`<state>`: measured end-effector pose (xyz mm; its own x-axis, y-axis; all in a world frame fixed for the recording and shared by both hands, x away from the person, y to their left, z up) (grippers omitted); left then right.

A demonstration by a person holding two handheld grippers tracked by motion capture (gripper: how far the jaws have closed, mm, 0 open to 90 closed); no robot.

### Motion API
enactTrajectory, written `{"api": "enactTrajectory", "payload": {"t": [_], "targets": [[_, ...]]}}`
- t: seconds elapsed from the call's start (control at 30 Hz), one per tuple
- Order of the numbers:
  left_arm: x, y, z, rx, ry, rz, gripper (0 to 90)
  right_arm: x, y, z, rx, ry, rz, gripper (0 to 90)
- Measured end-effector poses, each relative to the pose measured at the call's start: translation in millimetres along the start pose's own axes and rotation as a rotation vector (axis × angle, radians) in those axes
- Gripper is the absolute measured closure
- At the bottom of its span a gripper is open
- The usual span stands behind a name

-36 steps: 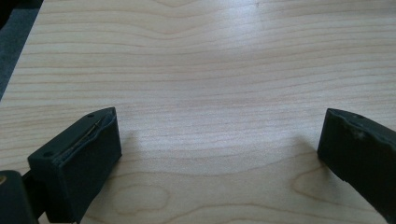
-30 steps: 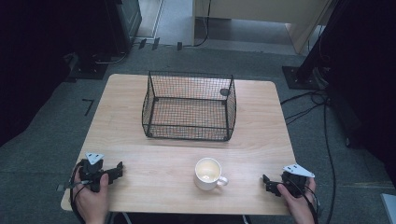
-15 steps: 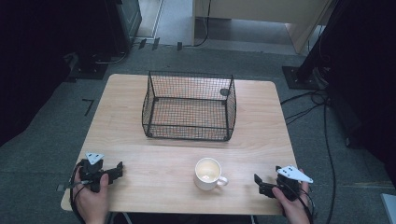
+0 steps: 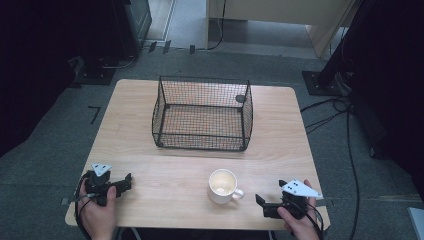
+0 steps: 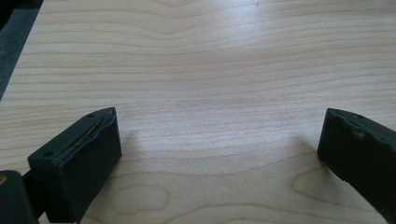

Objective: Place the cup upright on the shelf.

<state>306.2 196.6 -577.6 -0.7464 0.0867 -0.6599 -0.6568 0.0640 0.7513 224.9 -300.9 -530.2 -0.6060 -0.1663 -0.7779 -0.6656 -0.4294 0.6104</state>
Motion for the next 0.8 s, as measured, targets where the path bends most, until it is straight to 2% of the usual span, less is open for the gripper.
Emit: {"api": "enactTrajectory", "payload": {"t": [0.07,0.17,0.47,0.8], "targets": [[-0.1,-0.1,0.0,0.000,0.001,-0.001,0.0,-2.1,-1.7,12.6,-0.038,0.007,-0.006,0.0],[0.1,0.1,0.1,0.000,-0.002,0.001,0.0,-3.4,-3.1,19.9,-0.055,0.017,-0.010,0.0],[0.1,0.1,0.1,0.000,-0.001,0.001,0.0,-8.6,-16.0,51.7,-0.151,0.070,-0.014,0.0],[0.1,0.1,0.1,0.000,-0.001,0.001,0.0,-17.1,-33.0,71.1,-0.185,0.096,-0.015,0.0]]}}
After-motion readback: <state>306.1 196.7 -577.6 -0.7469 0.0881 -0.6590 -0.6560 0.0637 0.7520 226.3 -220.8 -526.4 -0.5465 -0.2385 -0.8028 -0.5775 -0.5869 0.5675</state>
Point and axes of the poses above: each handheld gripper's, and its own axes: y roughly backward along the jaws, x roughly out of its underside, z roughly to its left, the point moved 8 cm from there along -y, roughly forward along the jaws, and after that the axes turned 2 degrees about z, right-handed, at the moved point
